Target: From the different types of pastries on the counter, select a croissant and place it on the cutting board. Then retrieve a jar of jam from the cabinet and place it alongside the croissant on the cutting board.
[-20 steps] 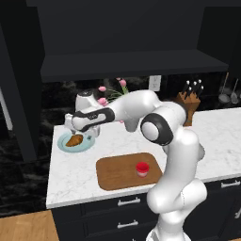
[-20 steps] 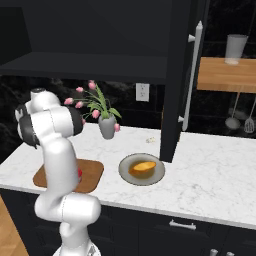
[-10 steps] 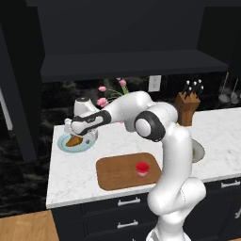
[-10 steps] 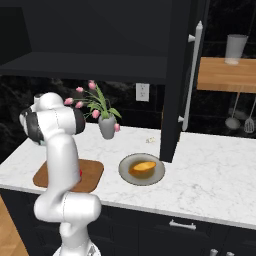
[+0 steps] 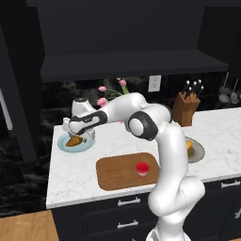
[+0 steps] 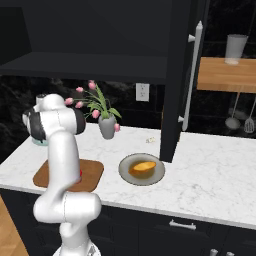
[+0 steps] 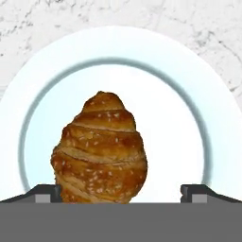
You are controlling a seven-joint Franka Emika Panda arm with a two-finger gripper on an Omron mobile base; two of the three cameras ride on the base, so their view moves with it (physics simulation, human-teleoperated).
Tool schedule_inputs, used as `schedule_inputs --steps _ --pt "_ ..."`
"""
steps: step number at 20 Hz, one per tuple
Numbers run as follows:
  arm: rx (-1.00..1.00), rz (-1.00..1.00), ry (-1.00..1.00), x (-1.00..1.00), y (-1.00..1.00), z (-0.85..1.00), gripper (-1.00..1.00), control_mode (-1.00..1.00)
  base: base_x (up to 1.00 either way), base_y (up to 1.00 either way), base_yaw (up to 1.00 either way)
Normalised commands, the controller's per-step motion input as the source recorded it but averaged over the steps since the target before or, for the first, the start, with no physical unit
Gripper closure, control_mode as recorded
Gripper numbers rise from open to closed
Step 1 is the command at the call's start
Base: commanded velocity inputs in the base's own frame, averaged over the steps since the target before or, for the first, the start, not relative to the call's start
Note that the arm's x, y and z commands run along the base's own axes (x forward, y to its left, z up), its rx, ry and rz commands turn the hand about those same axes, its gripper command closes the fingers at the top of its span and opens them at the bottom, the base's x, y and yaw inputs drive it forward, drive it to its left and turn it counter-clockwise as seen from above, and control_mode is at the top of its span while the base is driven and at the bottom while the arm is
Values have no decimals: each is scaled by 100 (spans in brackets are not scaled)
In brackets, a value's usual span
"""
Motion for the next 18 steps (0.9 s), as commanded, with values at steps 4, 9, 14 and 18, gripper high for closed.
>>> schedule_inputs --steps 4,9,14,18 --pt "0 -7 0 32 36 -24 -100 -100 0 0 0" --pt "0 -1 1 4 13 -16 -100 -100 0 0 0" --pt "0 0 10 0 13 -35 100 -100 0 0 0" --pt "0 0 14 3 1 25 100 -100 0 0 0"
